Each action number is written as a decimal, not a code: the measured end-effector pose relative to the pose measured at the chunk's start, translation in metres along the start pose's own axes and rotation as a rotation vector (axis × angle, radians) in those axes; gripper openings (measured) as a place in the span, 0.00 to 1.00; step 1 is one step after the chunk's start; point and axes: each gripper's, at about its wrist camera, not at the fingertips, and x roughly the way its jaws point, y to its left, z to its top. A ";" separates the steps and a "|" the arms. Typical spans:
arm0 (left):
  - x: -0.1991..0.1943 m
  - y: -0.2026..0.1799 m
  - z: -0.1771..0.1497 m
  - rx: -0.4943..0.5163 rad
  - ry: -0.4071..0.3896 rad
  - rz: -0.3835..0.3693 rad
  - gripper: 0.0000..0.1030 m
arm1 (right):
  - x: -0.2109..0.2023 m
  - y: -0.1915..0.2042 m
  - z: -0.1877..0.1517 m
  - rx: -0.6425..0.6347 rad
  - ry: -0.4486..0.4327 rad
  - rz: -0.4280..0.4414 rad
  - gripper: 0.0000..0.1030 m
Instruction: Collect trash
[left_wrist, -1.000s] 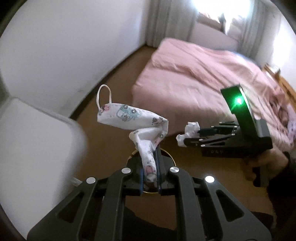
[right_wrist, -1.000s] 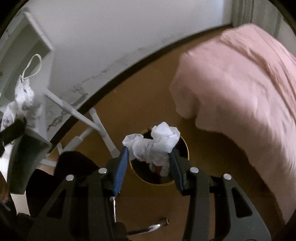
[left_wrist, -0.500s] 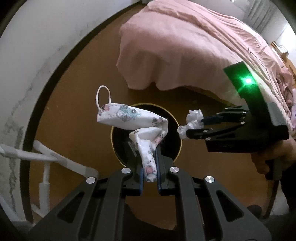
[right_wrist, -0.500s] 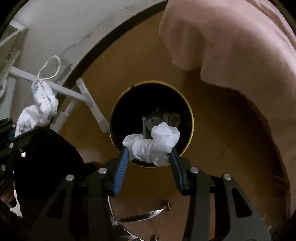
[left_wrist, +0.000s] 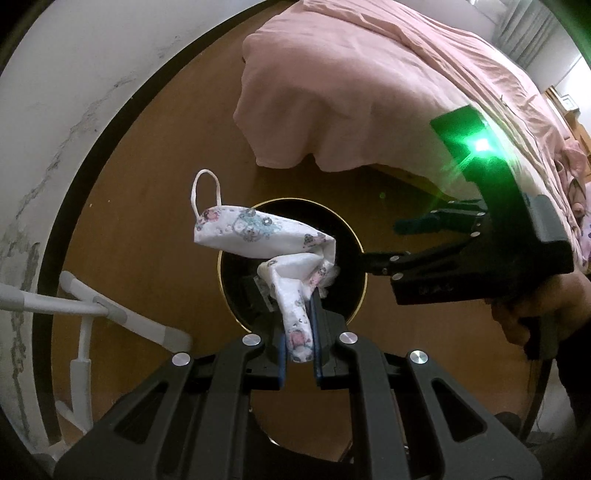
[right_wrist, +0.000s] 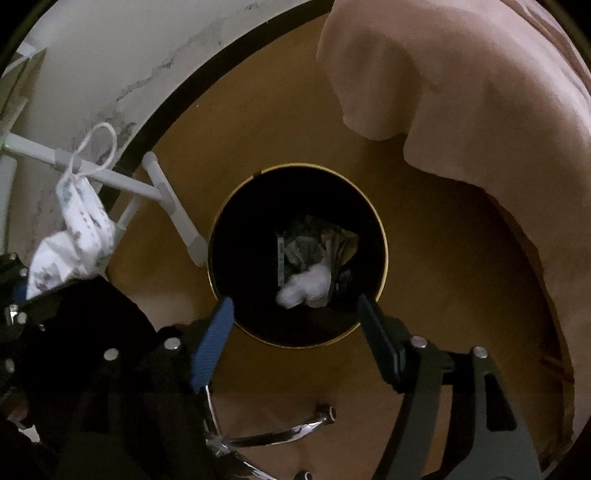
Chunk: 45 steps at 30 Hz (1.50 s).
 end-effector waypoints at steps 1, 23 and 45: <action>0.001 0.000 0.001 -0.003 0.000 -0.001 0.09 | -0.002 -0.002 0.000 0.005 -0.005 0.001 0.66; -0.013 -0.030 0.028 0.103 -0.009 0.024 0.77 | -0.102 -0.046 -0.022 0.192 -0.214 0.042 0.69; -0.392 0.136 -0.175 -0.457 -0.573 0.646 0.94 | -0.257 0.329 0.016 -0.557 -0.560 0.202 0.91</action>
